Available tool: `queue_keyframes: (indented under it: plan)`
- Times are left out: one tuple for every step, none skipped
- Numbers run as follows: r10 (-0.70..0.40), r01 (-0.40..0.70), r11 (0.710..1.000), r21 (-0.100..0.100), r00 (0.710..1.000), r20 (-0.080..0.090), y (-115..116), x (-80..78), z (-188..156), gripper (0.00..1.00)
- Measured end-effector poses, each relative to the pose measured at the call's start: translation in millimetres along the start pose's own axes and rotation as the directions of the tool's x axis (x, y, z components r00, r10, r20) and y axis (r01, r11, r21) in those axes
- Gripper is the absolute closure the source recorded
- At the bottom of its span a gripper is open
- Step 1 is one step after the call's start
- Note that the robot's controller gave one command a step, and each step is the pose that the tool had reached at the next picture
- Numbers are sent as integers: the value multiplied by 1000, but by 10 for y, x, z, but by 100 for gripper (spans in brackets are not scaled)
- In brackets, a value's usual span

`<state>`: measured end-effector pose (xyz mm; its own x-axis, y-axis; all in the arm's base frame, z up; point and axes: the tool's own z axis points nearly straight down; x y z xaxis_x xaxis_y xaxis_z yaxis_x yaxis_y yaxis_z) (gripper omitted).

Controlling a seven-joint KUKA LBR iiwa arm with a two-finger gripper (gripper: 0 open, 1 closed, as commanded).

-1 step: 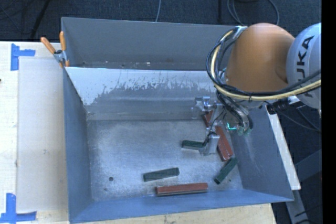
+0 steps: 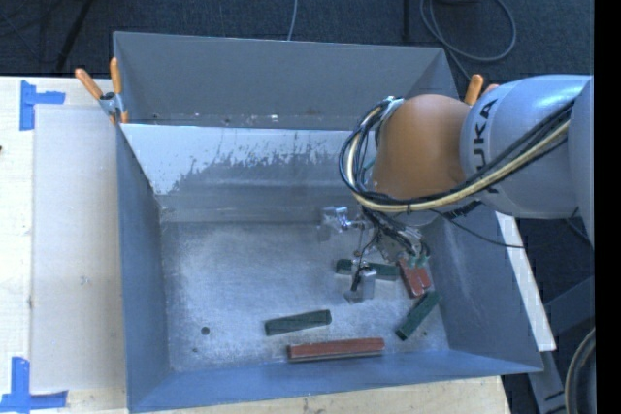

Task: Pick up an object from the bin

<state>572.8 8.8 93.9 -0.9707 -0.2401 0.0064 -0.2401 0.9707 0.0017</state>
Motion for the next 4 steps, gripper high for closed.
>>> queue_keyframes:
  plan:
    - [-28, 28, 1000, 2, 1000, 3, -409, 34, 260, 0]
    - [-28, 28, 1000, 1, 1000, 6, -396, 24, 241, 100]
    - [-27, 27, 1000, 1, 1000, 6, -396, 25, 244, 0]
    - [-26, 26, 1000, 1, 1000, 6, -396, 23, 241, 100]
